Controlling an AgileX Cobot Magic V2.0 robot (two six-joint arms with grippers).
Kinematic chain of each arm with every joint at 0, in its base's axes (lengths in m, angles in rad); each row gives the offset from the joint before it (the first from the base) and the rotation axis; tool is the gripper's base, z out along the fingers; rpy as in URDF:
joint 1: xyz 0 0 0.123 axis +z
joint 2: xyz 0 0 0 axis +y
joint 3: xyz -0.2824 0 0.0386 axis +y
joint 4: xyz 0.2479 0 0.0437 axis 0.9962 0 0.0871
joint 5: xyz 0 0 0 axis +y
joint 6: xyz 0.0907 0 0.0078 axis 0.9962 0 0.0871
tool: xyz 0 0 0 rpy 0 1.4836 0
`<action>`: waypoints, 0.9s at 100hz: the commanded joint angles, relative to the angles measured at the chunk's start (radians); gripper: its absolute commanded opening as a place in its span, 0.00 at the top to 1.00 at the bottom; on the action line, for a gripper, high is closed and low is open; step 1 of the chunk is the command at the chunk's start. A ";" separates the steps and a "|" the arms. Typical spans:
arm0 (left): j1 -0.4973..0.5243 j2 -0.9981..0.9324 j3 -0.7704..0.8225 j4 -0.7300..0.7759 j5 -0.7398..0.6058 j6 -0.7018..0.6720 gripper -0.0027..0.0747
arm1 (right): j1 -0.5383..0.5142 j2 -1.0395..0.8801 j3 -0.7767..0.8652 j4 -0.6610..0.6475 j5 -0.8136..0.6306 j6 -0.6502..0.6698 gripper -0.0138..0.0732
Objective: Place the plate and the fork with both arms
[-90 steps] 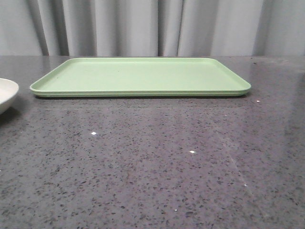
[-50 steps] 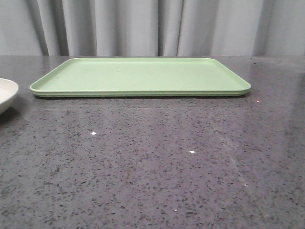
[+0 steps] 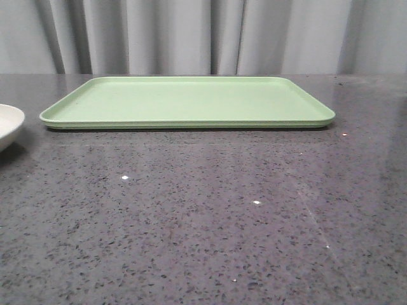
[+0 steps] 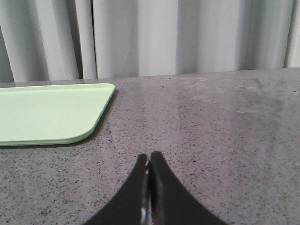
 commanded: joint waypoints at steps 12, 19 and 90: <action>0.002 -0.031 -0.025 -0.004 -0.085 -0.007 0.99 | -0.005 -0.023 -0.034 -0.011 -0.070 -0.011 0.88; 0.002 -0.029 -0.062 -0.022 -0.057 -0.007 0.99 | -0.005 -0.020 -0.068 -0.011 -0.019 -0.011 0.88; 0.002 0.422 -0.637 -0.057 0.456 -0.007 0.99 | -0.005 0.464 -0.665 -0.011 0.522 -0.011 0.91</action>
